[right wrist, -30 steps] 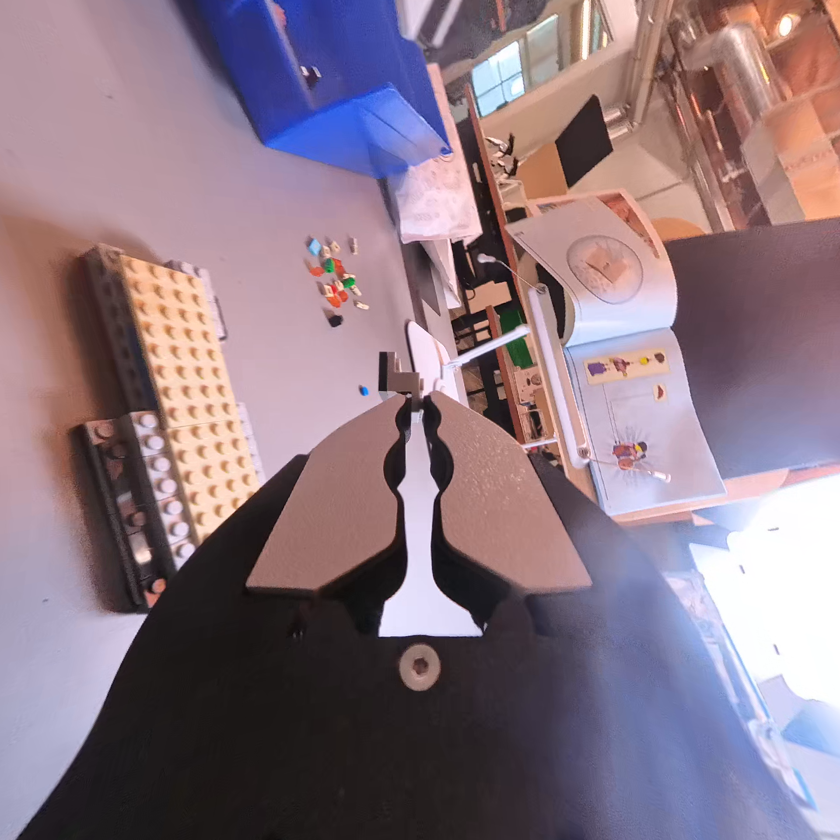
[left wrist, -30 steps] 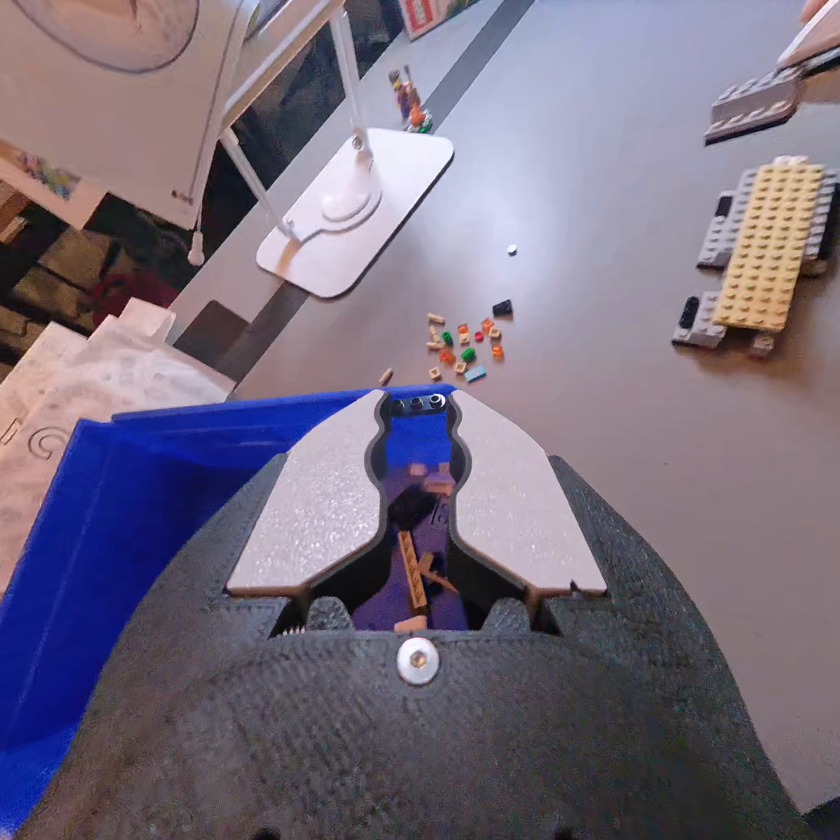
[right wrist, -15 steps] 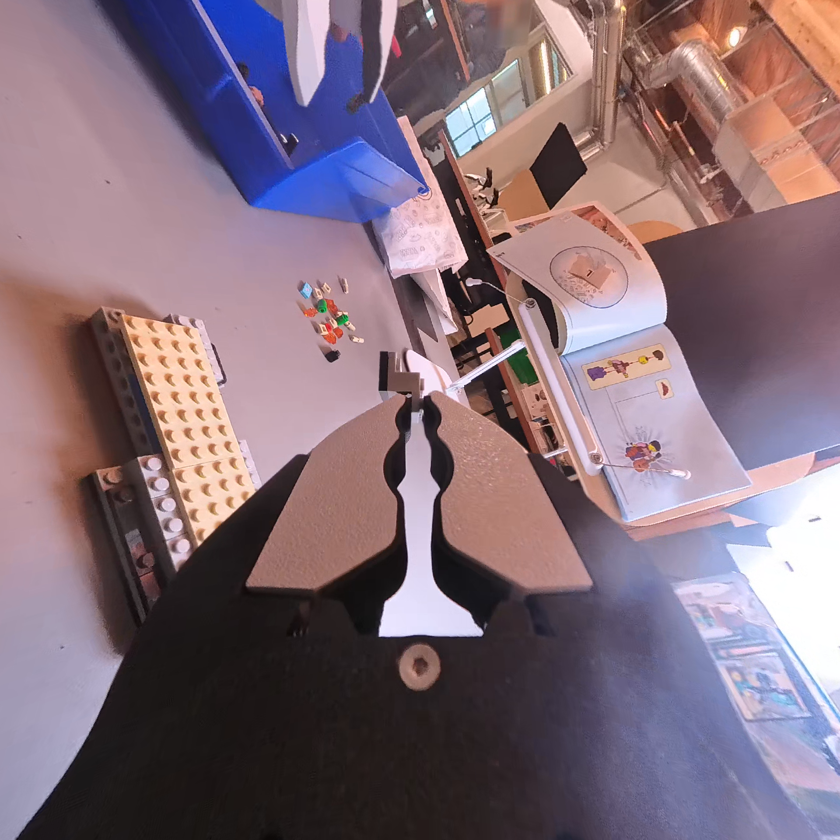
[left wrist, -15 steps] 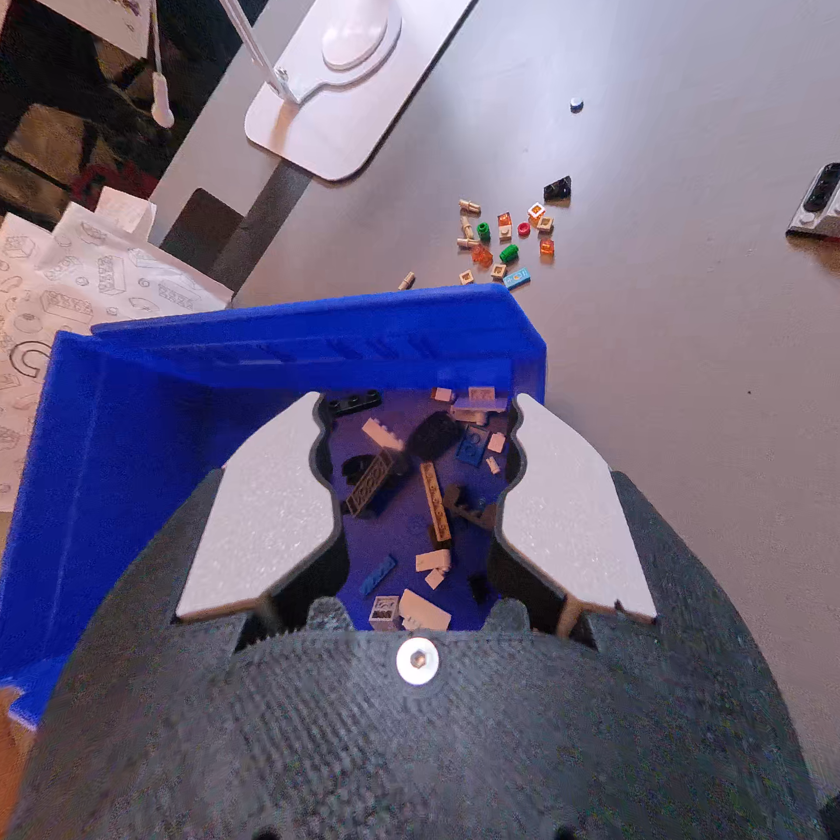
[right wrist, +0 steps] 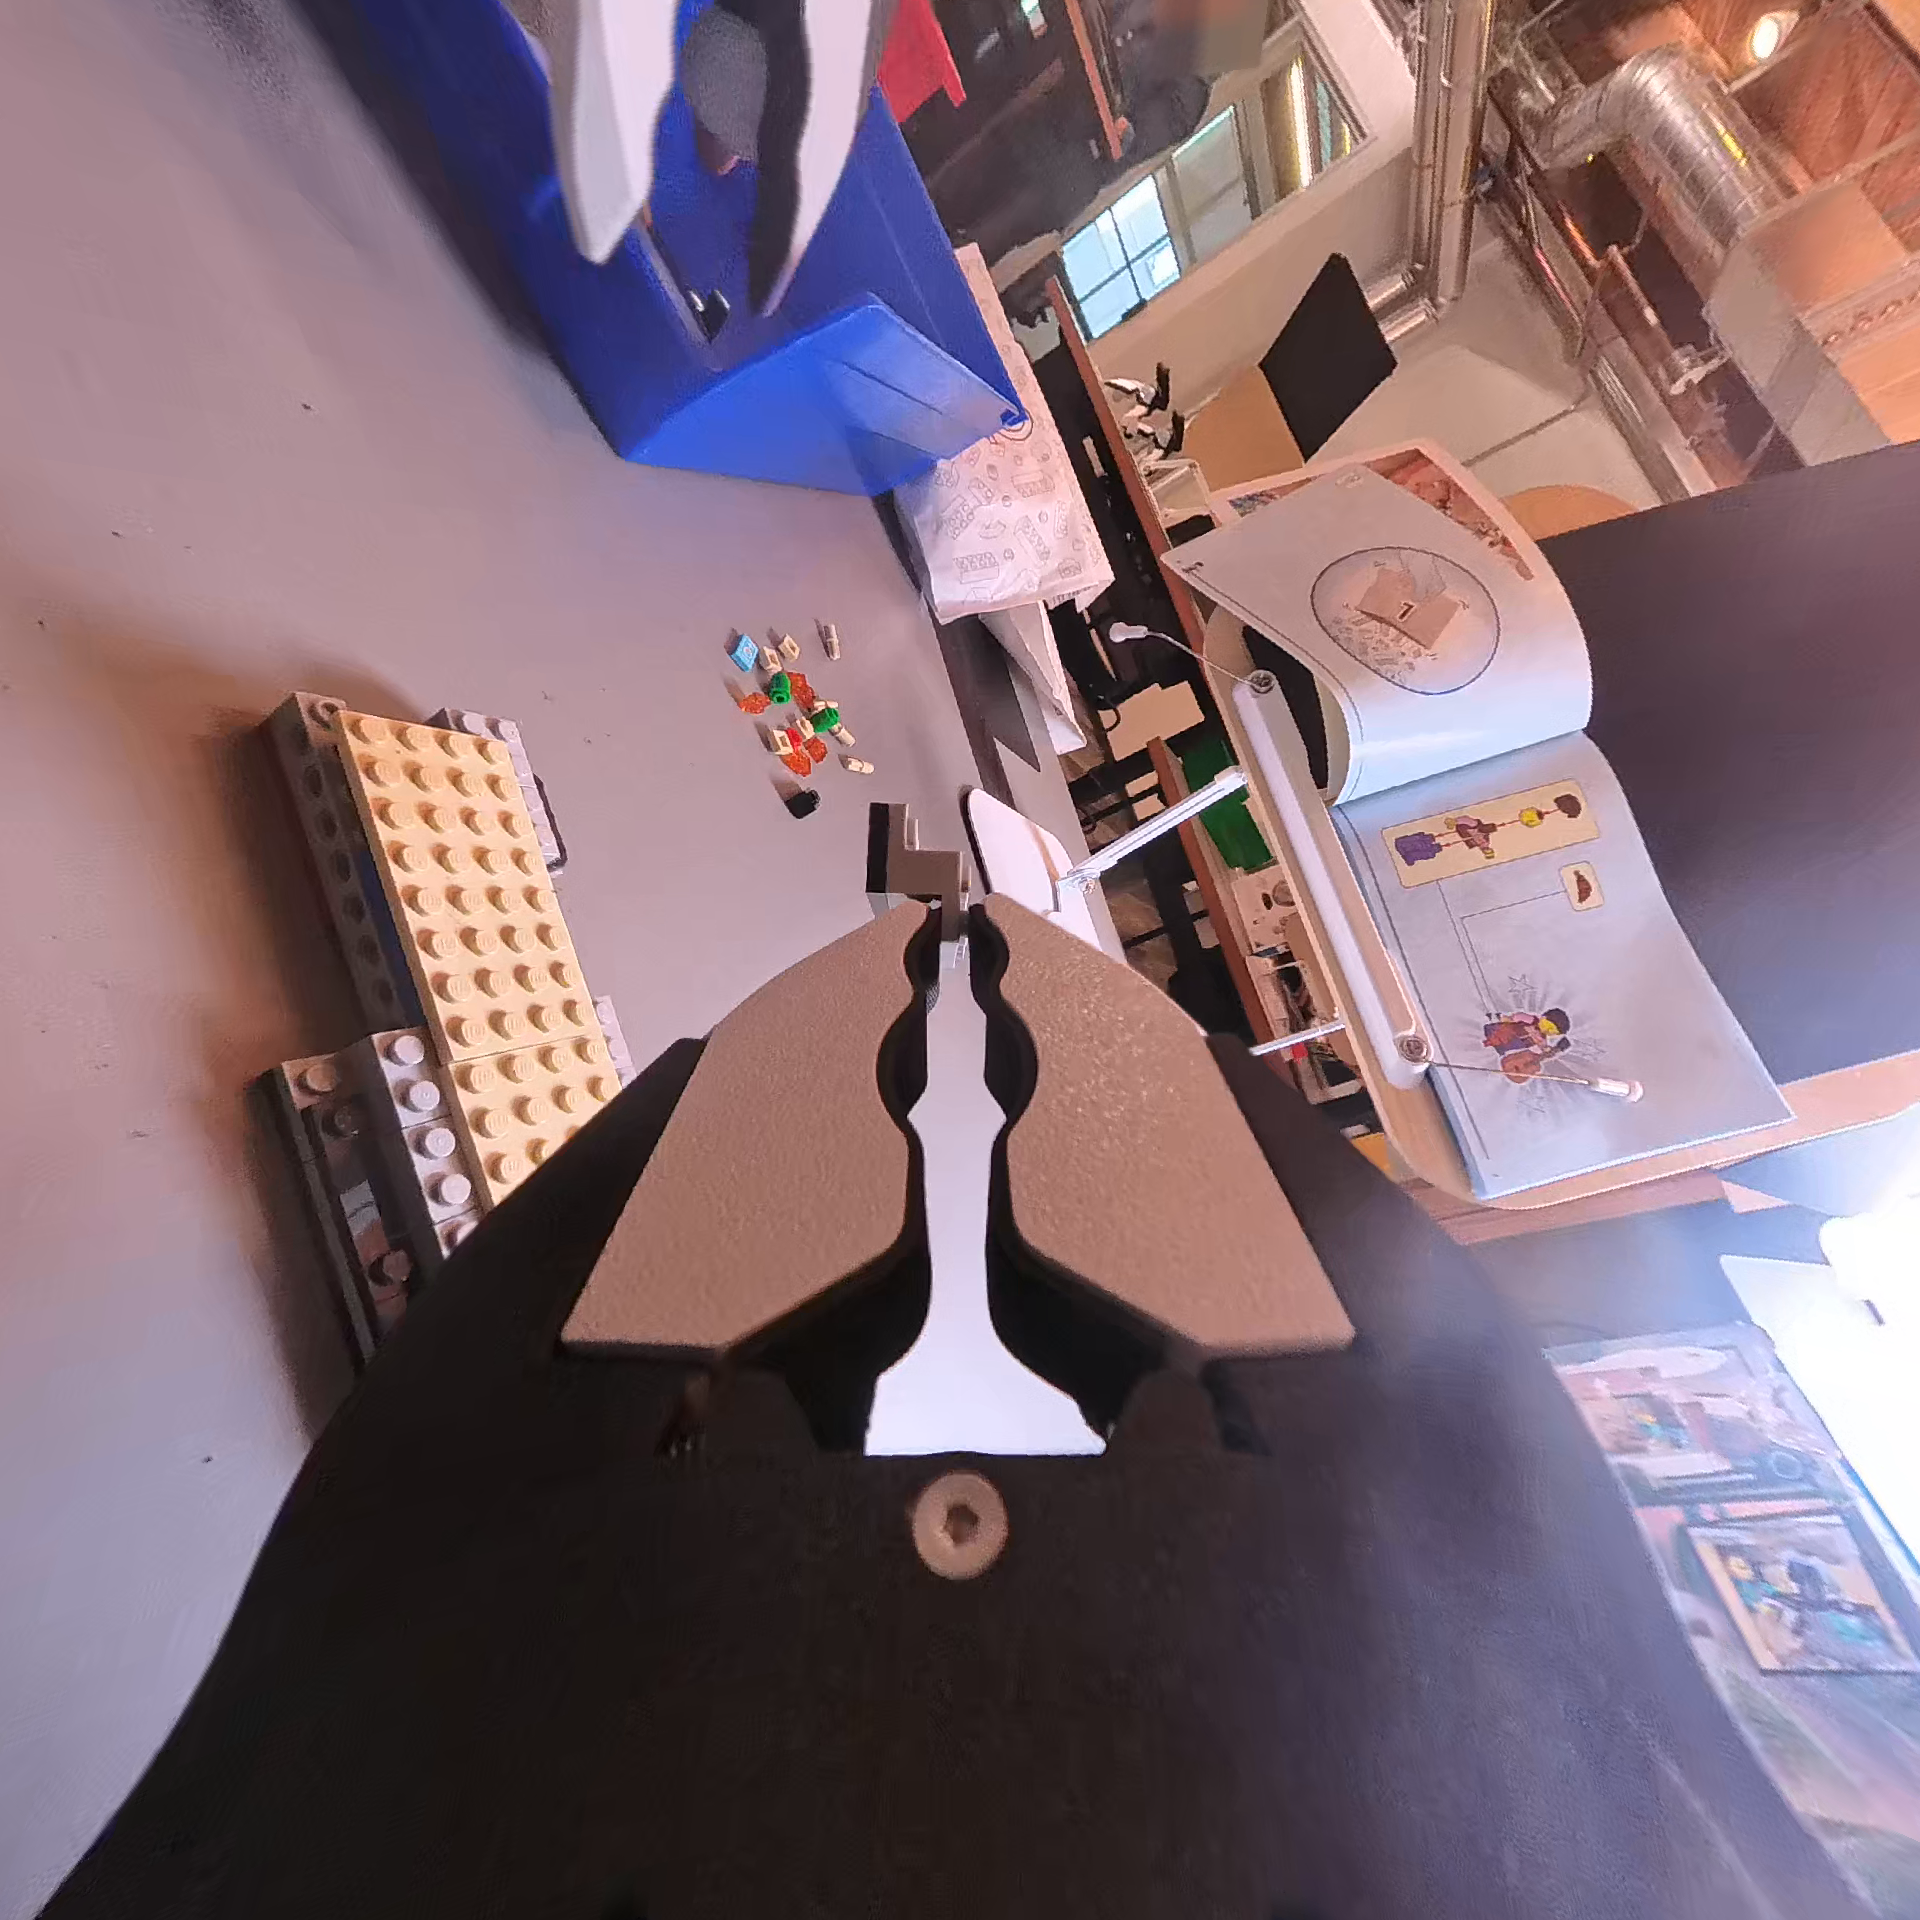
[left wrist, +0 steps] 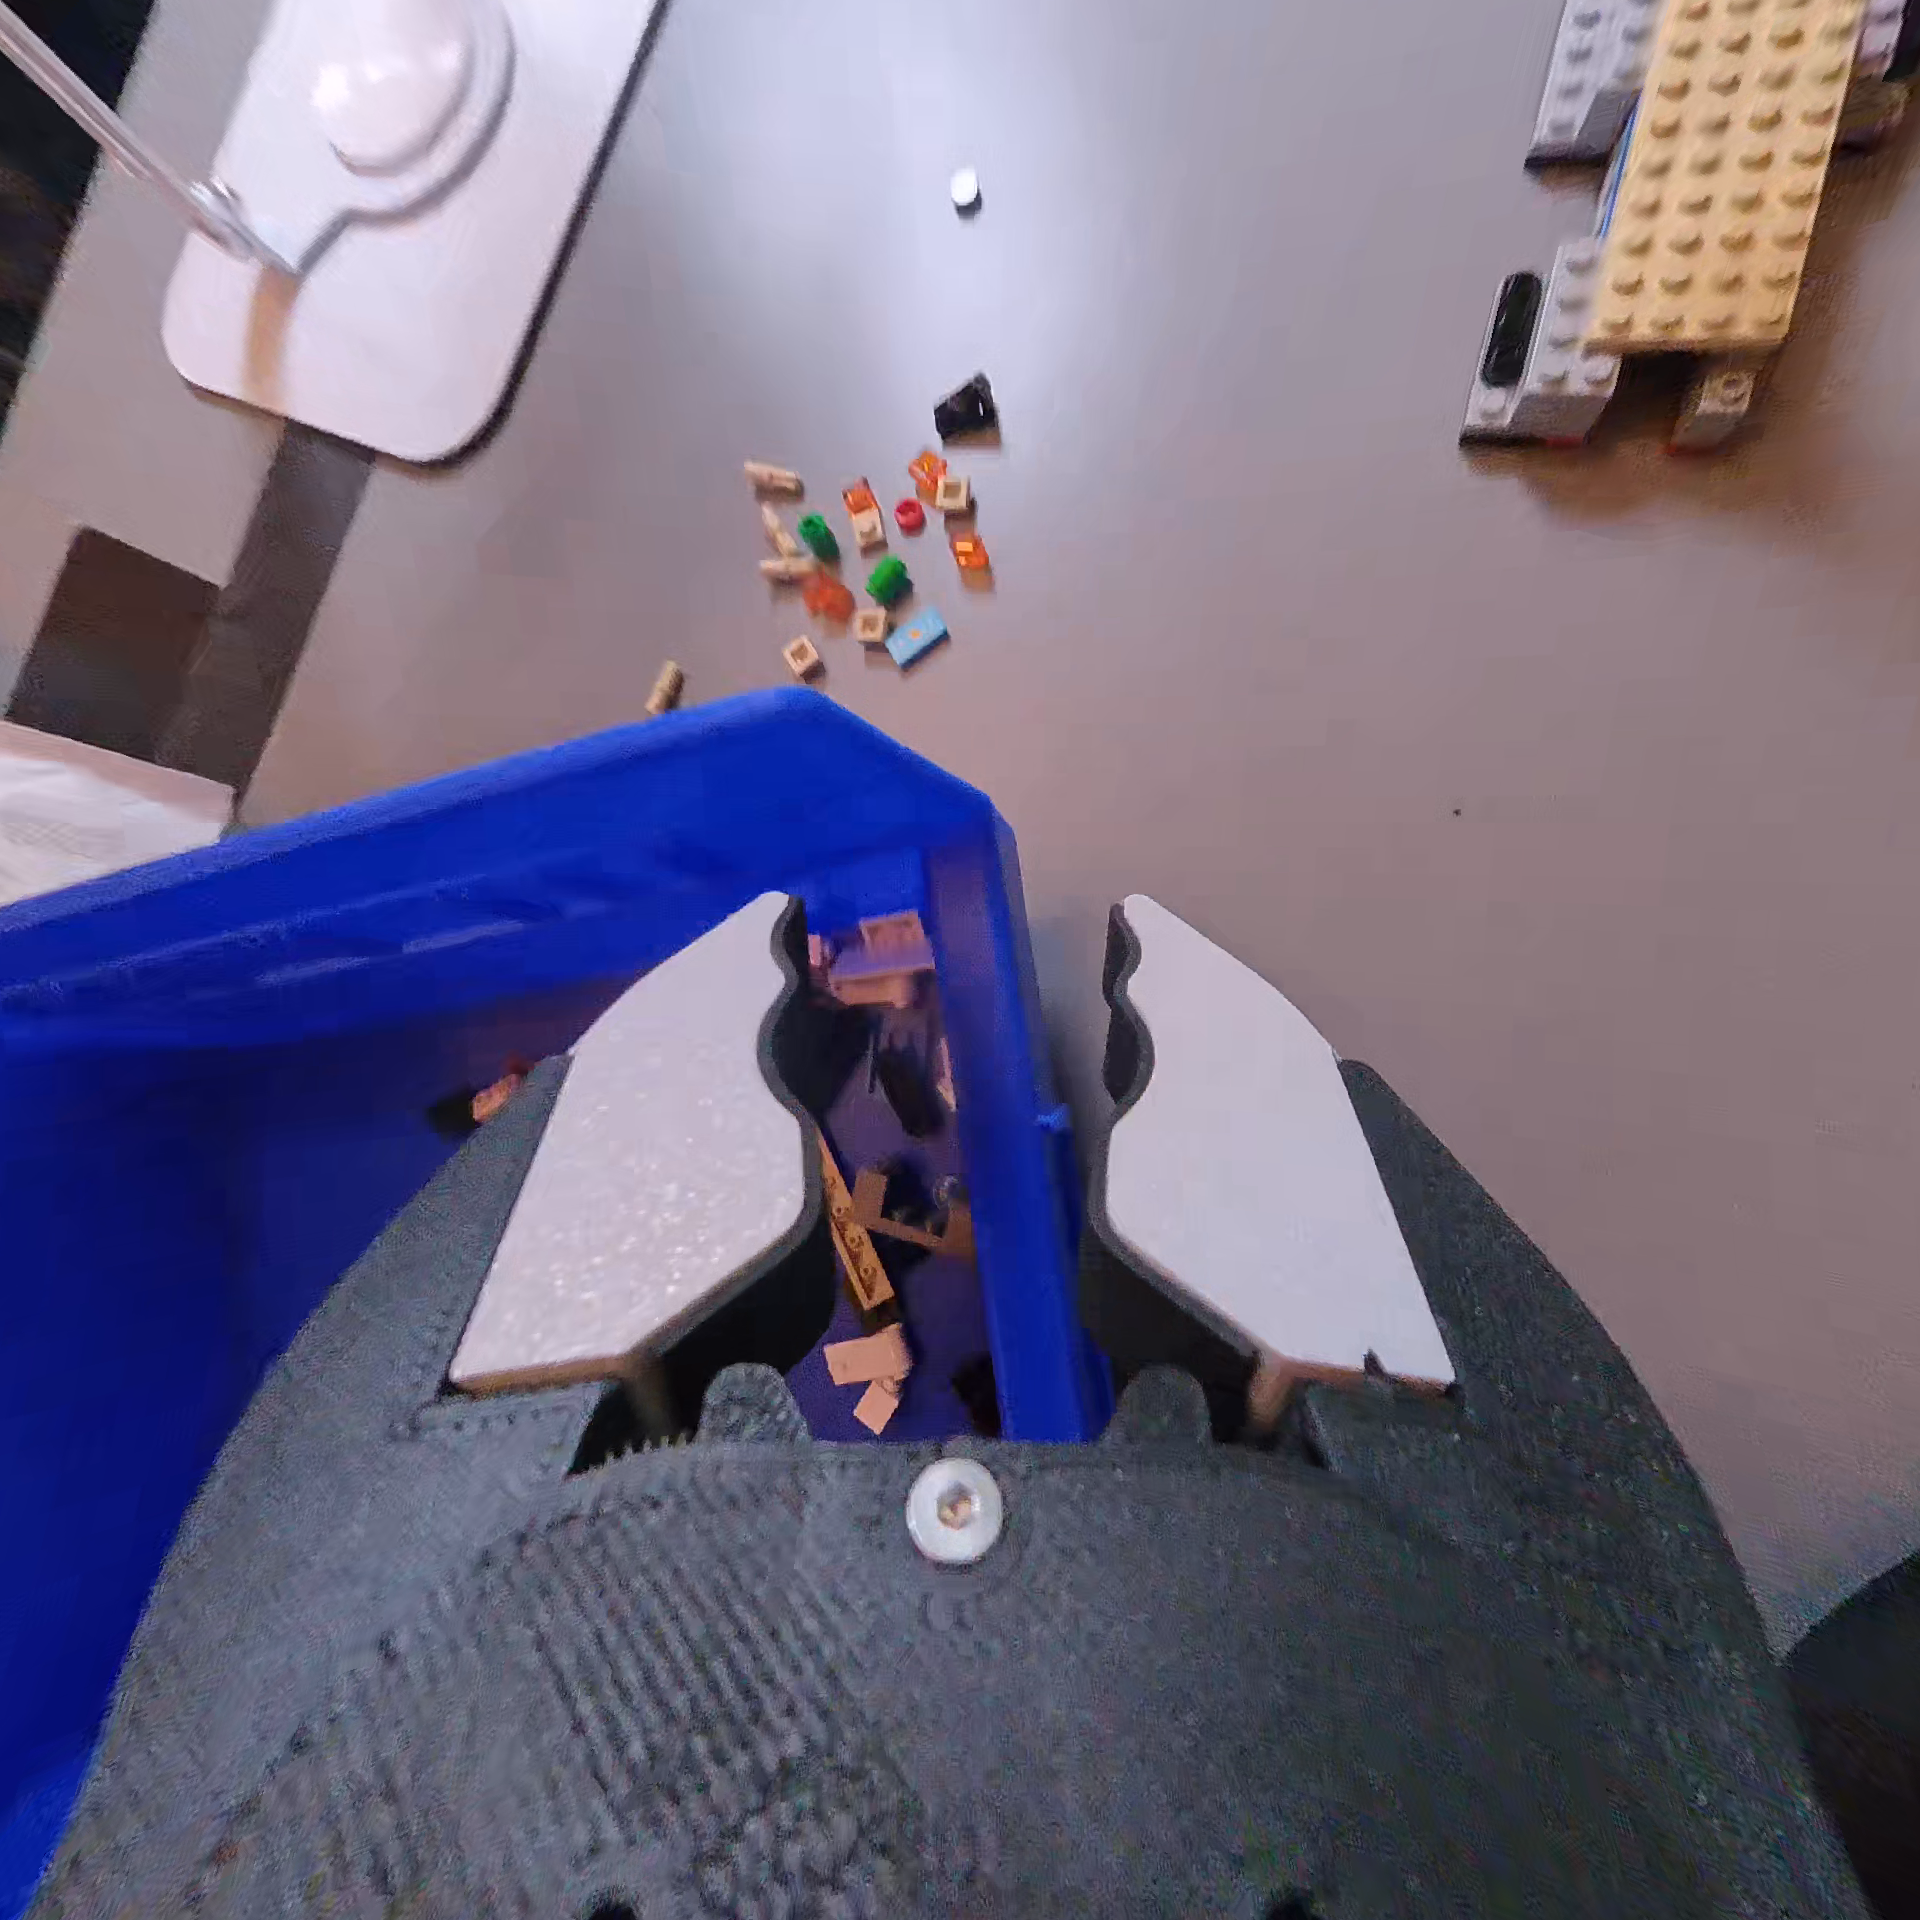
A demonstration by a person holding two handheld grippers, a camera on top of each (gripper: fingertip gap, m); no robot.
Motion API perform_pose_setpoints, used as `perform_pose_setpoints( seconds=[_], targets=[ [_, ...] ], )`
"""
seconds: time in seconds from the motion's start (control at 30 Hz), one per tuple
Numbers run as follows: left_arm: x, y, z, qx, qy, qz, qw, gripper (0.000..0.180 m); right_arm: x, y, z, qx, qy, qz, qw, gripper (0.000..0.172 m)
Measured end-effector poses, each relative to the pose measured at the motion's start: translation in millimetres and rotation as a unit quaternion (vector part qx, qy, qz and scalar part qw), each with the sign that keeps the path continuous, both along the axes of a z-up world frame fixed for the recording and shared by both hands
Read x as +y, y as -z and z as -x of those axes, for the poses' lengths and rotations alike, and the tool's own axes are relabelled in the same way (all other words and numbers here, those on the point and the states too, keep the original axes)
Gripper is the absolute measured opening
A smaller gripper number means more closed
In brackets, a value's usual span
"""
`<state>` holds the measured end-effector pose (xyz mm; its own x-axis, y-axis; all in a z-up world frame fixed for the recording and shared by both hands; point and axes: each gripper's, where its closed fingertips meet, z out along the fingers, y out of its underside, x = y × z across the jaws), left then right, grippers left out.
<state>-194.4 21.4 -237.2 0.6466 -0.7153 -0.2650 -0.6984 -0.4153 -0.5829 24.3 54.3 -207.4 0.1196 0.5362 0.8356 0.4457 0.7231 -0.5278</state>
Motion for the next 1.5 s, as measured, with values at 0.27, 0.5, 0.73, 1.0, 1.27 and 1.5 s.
perform_pose_setpoints(
  seconds=[0.27,0.5,0.73,1.0,1.27,1.5],
  targets=[
    [1.0,-44.6,-111.0,-0.091,0.126,-0.200,0.967,0.032,-4.2,-3.5,8.1,0.064,-0.016,0.239,0.969,0.005],
    [0.1,-10.2,-177.6,-0.087,0.176,-0.202,0.959,0.036,-27.8,-8.1,18.5,0.095,-0.069,0.436,0.893,0.005],
    [-2.4,-12.5,-188.7,-0.114,0.180,-0.216,0.953,0.017,-36.4,-5.6,22.9,0.109,-0.096,0.548,0.824,0.005],
    [-31.3,-12.6,-200.7,-0.318,0.199,-0.010,0.927,0.016,-55.8,-8.7,18.8,0.074,-0.201,0.543,0.812,0.007],
    [-60.1,-35.5,-211.0,-0.523,0.217,0.196,0.800,0.016,-64.9,-4.0,15.9,0.048,-0.247,0.597,0.762,0.005],
    [-22.1,-8.4,-179.1,-0.411,0.145,0.112,0.893,0.016,-35.1,8.5,12.8,0.058,-0.158,0.524,0.835,0.005]
  ],
)
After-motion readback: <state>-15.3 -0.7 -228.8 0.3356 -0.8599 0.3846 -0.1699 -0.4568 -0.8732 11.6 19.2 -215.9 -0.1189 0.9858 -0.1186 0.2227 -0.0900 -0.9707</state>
